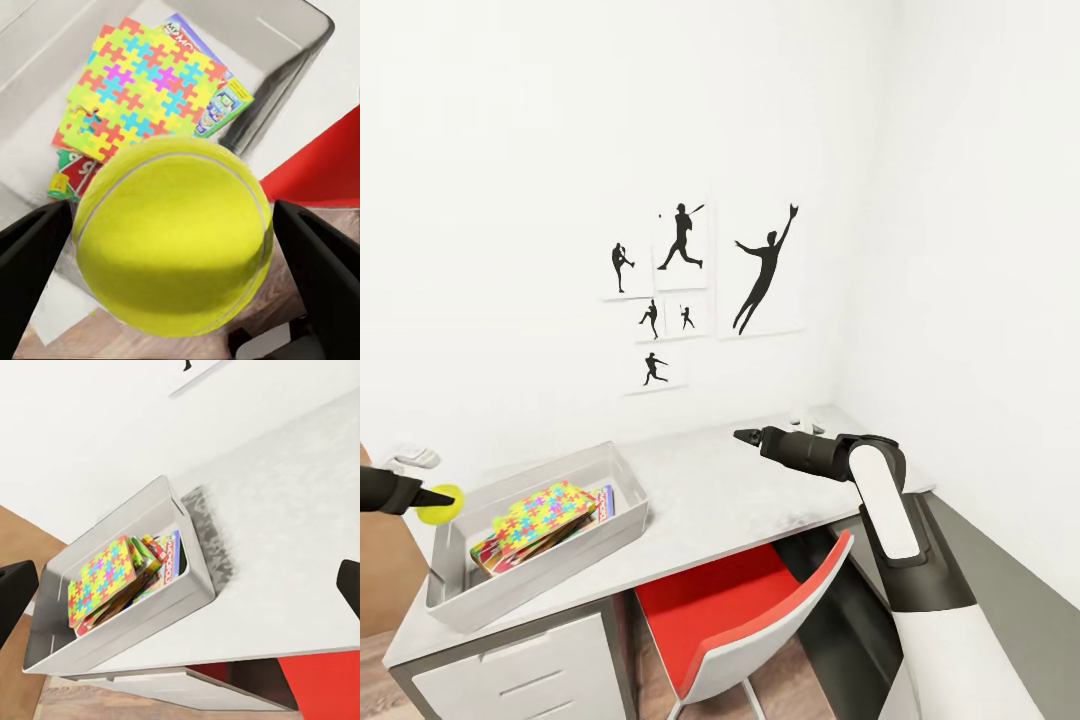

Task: Put all the toys in the child's room - the three board games (two on the bed and one on the table), the two jigsaw puzzles on the table, and the tennis ball on the table - inside the toy box on the table in the child's room.

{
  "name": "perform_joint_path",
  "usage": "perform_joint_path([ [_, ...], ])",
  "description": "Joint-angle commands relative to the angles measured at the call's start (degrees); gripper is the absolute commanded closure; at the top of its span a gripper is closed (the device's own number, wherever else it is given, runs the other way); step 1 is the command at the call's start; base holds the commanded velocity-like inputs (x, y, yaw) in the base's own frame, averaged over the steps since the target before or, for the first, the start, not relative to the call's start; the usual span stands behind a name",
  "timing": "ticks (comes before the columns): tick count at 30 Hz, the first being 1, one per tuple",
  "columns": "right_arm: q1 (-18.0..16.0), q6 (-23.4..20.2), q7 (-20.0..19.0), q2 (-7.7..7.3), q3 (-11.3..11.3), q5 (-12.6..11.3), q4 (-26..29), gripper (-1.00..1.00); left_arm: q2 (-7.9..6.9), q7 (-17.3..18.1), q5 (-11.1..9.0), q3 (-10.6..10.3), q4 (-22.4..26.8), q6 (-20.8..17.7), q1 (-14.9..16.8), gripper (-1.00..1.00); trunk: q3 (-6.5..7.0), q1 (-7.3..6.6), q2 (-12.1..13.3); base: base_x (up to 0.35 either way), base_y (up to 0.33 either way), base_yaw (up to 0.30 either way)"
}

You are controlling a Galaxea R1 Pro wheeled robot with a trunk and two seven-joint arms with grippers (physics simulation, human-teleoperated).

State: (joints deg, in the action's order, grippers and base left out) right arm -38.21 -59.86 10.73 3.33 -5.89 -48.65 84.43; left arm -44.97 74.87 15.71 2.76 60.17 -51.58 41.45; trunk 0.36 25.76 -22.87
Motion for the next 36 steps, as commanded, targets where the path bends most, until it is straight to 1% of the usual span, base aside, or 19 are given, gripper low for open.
perform_joint_path([
  [1,0.0,-0.1,0.6,0.01,0.0,-0.6,0.0,-1.00,0.11,-1.1,0.6,0.1,0.0,-0.5,0.0,1.00,-0.03,0.02,0.0,0.000,0.000,0.000],
  [2,0.0,-0.1,0.6,0.01,0.0,-0.6,0.0,-1.00,0.13,-1.9,0.6,0.1,-0.1,-0.6,0.0,1.00,-0.03,0.02,0.0,0.000,0.000,0.000],
  [3,0.0,-0.1,0.6,0.01,-0.1,-0.6,0.0,-1.00,0.23,-3.8,0.6,0.2,-0.4,-0.5,0.0,1.00,-0.03,0.02,0.0,0.000,0.000,0.000],
  [5,0.0,-0.1,0.6,0.01,0.0,-0.6,0.0,-1.00,0.32,-4.8,0.6,0.2,-1.3,-0.4,0.1,1.00,-0.03,0.02,0.0,0.000,0.000,0.000],
  [8,0.0,-0.1,0.6,0.01,0.0,-0.6,0.0,-1.00,0.39,-5.7,0.5,0.4,-4.2,0.5,0.1,1.00,-0.03,0.02,0.0,0.000,0.000,0.000],
  [12,0.0,-0.1,0.6,0.01,0.0,-0.6,0.0,-1.00,0.56,-6.0,0.5,0.5,-5.6,2.2,0.1,1.00,-0.03,0.02,0.0,0.000,0.000,0.000],
  [19,0.0,-0.1,0.6,0.01,-0.1,-0.6,0.0,-1.00,2.93,-6.1,0.4,0.6,-6.0,2.9,0.1,1.00,-0.03,0.02,0.0,0.000,0.000,0.000],
  [23,0.0,-0.1,0.6,0.01,-0.1,-0.6,0.0,-1.00,3.30,-6.1,0.2,0.7,-5.9,2.8,0.2,1.00,-0.03,0.02,0.0,0.000,0.000,0.000],
  [27,0.1,-0.1,0.6,0.01,-0.1,-0.6,-0.1,-1.00,3.67,-6.0,0.2,1.4,-5.8,2.8,0.3,1.00,-0.03,0.02,0.0,0.000,0.000,0.000],
  [31,0.1,-0.1,0.6,0.01,-0.1,-0.6,-0.1,-1.00,5.37,-6.1,0.5,1.7,-5.9,3.0,0.2,1.00,-0.03,0.02,0.0,0.000,0.000,0.000],
  [32,0.1,-0.1,0.6,-0.01,-0.1,-0.6,-0.1,-1.00,5.52,-6.1,0.5,1.7,-5.9,3.0,0.2,1.00,-0.03,0.02,0.0,0.000,0.000,0.000],
  [34,0.1,-0.1,0.6,-0.03,-0.1,-0.6,0.0,-1.00,5.92,-6.8,0.6,1.7,-5.9,3.0,0.3,1.00,-0.03,0.02,0.0,0.000,0.000,0.000],
  [36,0.1,-0.1,0.6,-0.04,-0.1,-0.6,0.0,-1.00,6.09,-8.5,0.6,1.8,-6.0,3.0,0.3,1.00,-0.03,0.02,0.0,0.000,0.000,0.000],
])
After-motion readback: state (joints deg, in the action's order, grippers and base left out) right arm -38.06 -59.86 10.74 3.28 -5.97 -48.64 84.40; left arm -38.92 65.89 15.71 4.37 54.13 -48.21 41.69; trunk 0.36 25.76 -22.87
